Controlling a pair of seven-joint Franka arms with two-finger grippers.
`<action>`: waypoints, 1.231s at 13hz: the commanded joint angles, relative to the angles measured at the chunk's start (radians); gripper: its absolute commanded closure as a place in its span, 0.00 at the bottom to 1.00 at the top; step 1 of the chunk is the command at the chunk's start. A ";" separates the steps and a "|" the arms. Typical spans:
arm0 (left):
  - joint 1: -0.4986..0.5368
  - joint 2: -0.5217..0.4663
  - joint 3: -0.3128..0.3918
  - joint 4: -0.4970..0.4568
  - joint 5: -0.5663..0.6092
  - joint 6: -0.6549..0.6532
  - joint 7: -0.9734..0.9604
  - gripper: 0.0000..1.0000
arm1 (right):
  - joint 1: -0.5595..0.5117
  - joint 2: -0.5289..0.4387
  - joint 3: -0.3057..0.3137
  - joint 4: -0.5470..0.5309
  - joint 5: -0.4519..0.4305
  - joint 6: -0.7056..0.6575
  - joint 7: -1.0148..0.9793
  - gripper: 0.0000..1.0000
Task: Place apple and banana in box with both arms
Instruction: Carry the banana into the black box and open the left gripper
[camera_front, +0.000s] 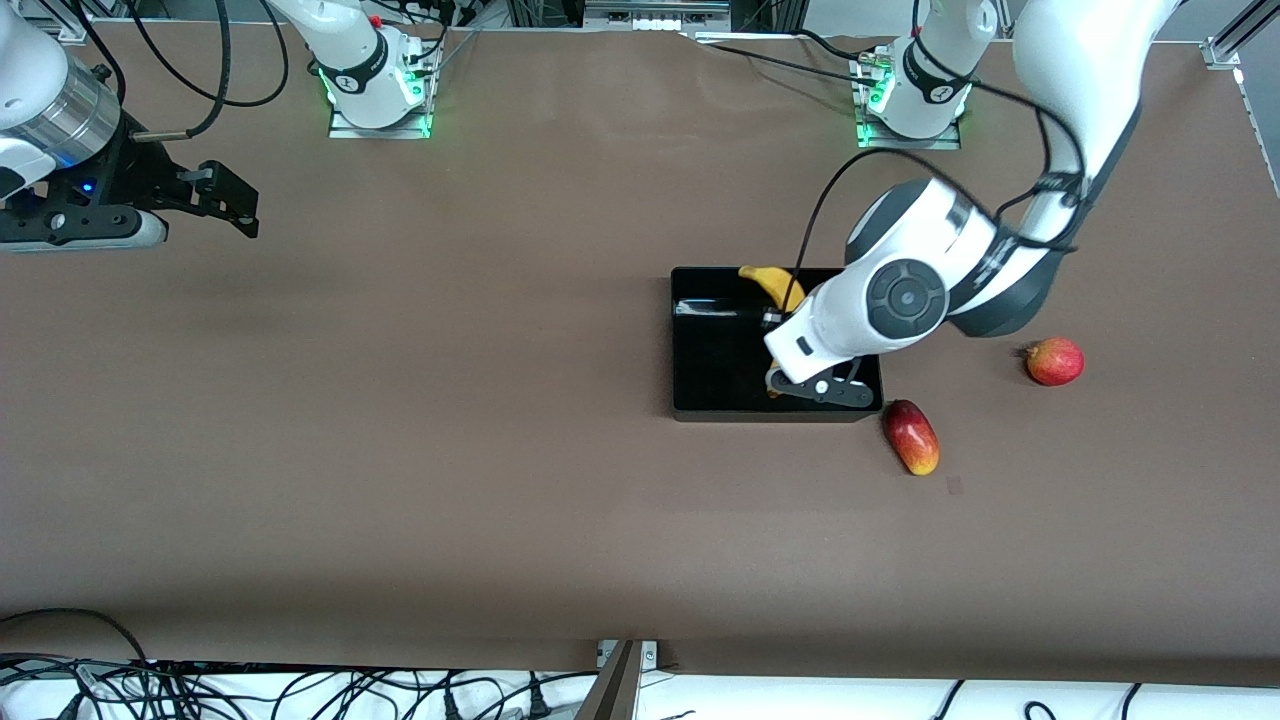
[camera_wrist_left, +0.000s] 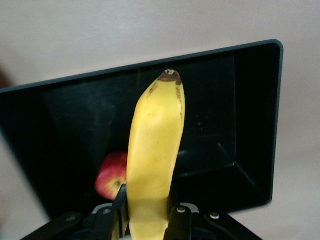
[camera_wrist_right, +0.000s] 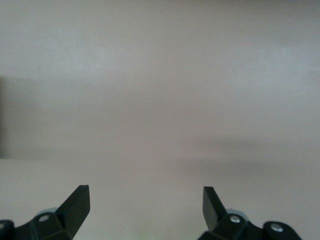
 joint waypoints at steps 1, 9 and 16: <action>-0.034 -0.005 0.001 -0.068 0.003 0.088 -0.013 1.00 | -0.005 0.006 0.007 0.017 -0.007 -0.018 0.011 0.00; -0.107 0.115 0.043 -0.085 0.133 0.267 -0.042 1.00 | -0.005 0.006 0.007 0.019 -0.007 -0.017 0.011 0.00; -0.116 0.151 0.064 -0.085 0.168 0.284 -0.044 0.00 | -0.005 0.006 0.008 0.019 -0.007 -0.017 0.013 0.00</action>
